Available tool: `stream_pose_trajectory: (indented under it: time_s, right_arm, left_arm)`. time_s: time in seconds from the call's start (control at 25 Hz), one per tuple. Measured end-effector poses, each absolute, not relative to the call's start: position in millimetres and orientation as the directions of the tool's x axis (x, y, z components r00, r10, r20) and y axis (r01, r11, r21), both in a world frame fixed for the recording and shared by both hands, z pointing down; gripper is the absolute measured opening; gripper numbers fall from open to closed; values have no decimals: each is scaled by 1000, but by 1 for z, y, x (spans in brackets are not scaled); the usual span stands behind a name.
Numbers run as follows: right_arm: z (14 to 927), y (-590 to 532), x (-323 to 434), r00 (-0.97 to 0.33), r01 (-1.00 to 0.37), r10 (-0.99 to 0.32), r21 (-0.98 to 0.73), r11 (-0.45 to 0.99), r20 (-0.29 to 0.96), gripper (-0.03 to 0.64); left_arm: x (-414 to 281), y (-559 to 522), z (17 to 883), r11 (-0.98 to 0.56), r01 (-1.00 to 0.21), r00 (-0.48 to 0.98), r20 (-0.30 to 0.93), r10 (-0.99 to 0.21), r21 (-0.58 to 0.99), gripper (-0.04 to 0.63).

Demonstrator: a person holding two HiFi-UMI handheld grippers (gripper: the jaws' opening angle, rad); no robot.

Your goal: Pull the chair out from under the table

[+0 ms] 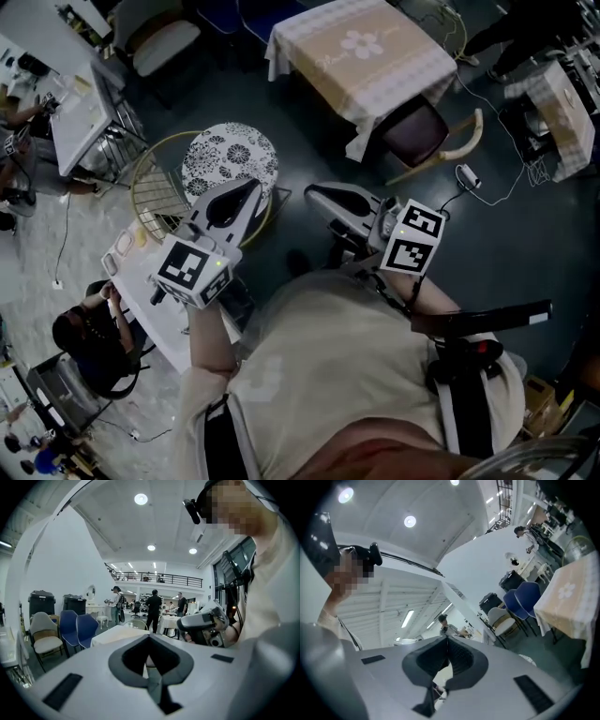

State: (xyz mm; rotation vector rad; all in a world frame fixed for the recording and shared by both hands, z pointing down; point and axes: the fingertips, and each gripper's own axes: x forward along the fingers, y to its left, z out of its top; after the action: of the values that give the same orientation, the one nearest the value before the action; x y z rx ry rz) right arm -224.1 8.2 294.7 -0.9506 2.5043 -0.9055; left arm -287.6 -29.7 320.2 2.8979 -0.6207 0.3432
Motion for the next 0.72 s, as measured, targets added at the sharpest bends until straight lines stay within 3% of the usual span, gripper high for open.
stream_pose_trajectory:
  time_s: [0.24,0.44,0.72]
  right_arm:
    - [322,5,-205,-592,-774,-784,-404,488,187,9]
    - [325,-2,-181,-458,-864,-865,-332,379,203,9]
    - [327,9,-106,-253,-941,-947,-278,193,197,9]
  left_arm:
    - [-283,-34,315,-880,-442,890,212,-405,173,7]
    - [-273,-37,320,-893,-413,901,219,-374,177,7]
    - [-199,-31,326,-949,-266,949,217,-227,169,7]
